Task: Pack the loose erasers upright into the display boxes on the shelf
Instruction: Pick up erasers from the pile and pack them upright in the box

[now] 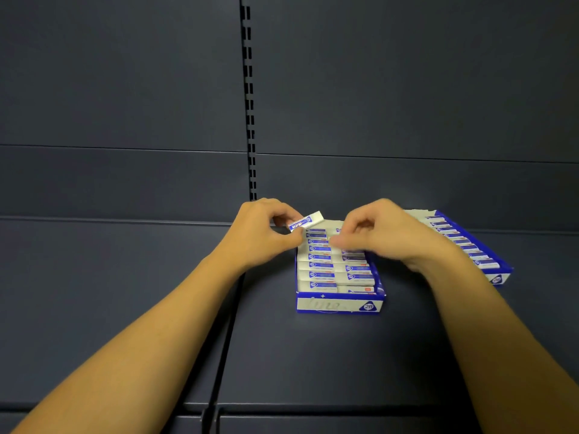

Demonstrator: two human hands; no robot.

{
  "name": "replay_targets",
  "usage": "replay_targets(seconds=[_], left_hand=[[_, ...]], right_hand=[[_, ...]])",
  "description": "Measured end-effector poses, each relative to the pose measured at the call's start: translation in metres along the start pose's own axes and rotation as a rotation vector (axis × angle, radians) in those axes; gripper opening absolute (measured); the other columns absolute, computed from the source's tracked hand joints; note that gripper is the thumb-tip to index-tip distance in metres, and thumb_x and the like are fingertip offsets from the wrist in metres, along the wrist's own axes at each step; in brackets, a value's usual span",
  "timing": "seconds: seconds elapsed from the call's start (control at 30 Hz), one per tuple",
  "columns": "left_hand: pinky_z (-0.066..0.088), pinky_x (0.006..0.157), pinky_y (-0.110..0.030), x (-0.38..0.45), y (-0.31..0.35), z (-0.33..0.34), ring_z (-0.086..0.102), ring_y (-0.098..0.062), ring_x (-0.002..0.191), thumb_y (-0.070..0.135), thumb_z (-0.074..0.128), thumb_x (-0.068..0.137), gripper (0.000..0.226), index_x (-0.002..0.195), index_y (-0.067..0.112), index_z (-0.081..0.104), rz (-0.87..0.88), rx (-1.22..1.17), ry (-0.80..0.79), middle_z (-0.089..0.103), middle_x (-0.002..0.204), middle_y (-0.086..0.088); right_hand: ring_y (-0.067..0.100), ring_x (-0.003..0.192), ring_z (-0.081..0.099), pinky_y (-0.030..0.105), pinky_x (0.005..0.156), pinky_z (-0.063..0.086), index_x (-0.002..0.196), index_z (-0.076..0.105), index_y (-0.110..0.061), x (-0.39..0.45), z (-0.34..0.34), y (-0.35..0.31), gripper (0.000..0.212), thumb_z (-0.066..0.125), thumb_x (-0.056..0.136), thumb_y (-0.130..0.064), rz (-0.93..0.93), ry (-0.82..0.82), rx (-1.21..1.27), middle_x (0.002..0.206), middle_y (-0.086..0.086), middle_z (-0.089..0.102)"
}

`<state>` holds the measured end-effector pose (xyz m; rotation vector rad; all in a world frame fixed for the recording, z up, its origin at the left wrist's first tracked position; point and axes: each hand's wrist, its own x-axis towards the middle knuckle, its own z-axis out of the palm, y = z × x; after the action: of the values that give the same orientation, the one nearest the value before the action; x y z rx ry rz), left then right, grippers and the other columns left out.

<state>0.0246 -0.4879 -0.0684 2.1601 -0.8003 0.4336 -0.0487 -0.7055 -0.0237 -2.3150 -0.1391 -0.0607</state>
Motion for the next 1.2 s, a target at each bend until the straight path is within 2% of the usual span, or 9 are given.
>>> replay_targets(seconds=[0.1, 0.2, 0.57, 0.73, 0.83, 0.9, 1.0, 1.1, 1.2], left_hand=[[0.039, 0.067, -0.010, 0.000, 0.007, -0.001, 0.060, -0.007, 0.088, 0.021, 0.077, 0.081, 0.019, 0.097, 0.032, 0.078, 0.057, -0.015, -0.031, 0.069, 0.089, 0.017], [0.043, 0.066, -0.017, -0.001, 0.018, 0.000, 0.060, -0.010, 0.086, 0.020, 0.078, 0.079, 0.023, 0.100, 0.030, 0.079, 0.112, -0.016, -0.084, 0.068, 0.086, 0.016], [0.043, 0.063, -0.013, -0.004, 0.044, -0.001, 0.059, -0.001, 0.078, 0.019, 0.078, 0.082, 0.018, 0.099, 0.023, 0.078, 0.090, -0.046, -0.291, 0.066, 0.086, 0.015], [0.041, 0.064, -0.009, 0.000, 0.043, -0.001, 0.059, 0.000, 0.084, 0.025, 0.079, 0.082, 0.022, 0.104, 0.026, 0.076, 0.114, 0.103, -0.496, 0.067, 0.094, 0.016], [0.039, 0.070, -0.007, 0.006, 0.042, 0.000, 0.057, -0.001, 0.095, 0.028, 0.076, 0.085, 0.029, 0.115, 0.027, 0.074, 0.147, 0.216, -0.578, 0.067, 0.108, 0.016], [0.044, 0.083, -0.014, 0.010, 0.044, -0.001, 0.054, -0.004, 0.105, 0.030, 0.073, 0.088, 0.032, 0.121, 0.027, 0.072, 0.197, 0.296, -0.610, 0.066, 0.117, 0.014], [0.042, 0.097, -0.024, 0.015, 0.049, -0.002, 0.042, -0.003, 0.113, 0.029, 0.066, 0.094, 0.034, 0.129, 0.030, 0.066, 0.255, 0.394, -0.647, 0.059, 0.128, 0.013], [0.040, 0.089, -0.020, 0.018, 0.051, 0.000, 0.034, -0.004, 0.117, 0.027, 0.061, 0.099, 0.037, 0.135, 0.034, 0.060, 0.327, 0.517, -0.633, 0.050, 0.135, 0.011], [0.039, 0.084, -0.021, 0.017, 0.049, 0.007, 0.038, -0.006, 0.115, 0.029, 0.061, 0.099, 0.037, 0.135, 0.033, 0.060, 0.357, 0.570, -0.477, 0.051, 0.131, 0.010]], right_hand=[[0.003, 0.050, 0.054, 0.019, 0.051, 0.039, 0.072, 0.072, -0.011, 0.004, -0.015, 0.017, 0.024, 0.083, 0.080, -0.031, 0.045, 0.196, 0.223, 0.059, -0.003, 0.066], [0.013, 0.056, 0.043, 0.023, 0.050, 0.034, 0.066, 0.071, -0.012, 0.009, -0.022, 0.035, 0.027, 0.085, 0.078, -0.032, 0.128, 0.288, 0.332, 0.056, -0.003, 0.058], [0.021, 0.067, 0.045, 0.029, 0.056, 0.037, 0.066, 0.073, -0.014, 0.020, -0.019, 0.050, 0.027, 0.086, 0.076, -0.035, 0.185, 0.291, 0.328, 0.064, 0.001, 0.062], [0.017, 0.064, 0.046, 0.028, 0.054, 0.037, 0.072, 0.072, -0.010, 0.019, -0.016, 0.051, 0.027, 0.085, 0.077, -0.034, 0.189, 0.271, 0.329, 0.063, 0.001, 0.062], [0.015, 0.064, 0.048, 0.027, 0.054, 0.038, 0.072, 0.072, -0.011, 0.018, -0.015, 0.050, 0.027, 0.084, 0.078, -0.034, 0.196, 0.261, 0.321, 0.065, 0.002, 0.064], [0.015, 0.066, 0.051, 0.027, 0.055, 0.039, 0.073, 0.072, -0.011, 0.019, -0.015, 0.050, 0.027, 0.084, 0.079, -0.035, 0.204, 0.258, 0.316, 0.069, 0.003, 0.066], [0.015, 0.070, 0.055, 0.027, 0.057, 0.041, 0.075, 0.072, -0.012, 0.019, -0.014, 0.050, 0.026, 0.083, 0.080, -0.035, 0.210, 0.256, 0.303, 0.073, 0.004, 0.068], [0.015, 0.072, 0.056, 0.028, 0.060, 0.043, 0.077, 0.071, -0.012, 0.018, -0.013, 0.049, 0.026, 0.082, 0.081, -0.036, 0.212, 0.253, 0.288, 0.077, 0.006, 0.068], [0.015, 0.070, 0.054, 0.029, 0.060, 0.042, 0.075, 0.071, -0.013, 0.018, -0.013, 0.049, 0.025, 0.082, 0.081, -0.035, 0.211, 0.255, 0.291, 0.074, 0.005, 0.067]])
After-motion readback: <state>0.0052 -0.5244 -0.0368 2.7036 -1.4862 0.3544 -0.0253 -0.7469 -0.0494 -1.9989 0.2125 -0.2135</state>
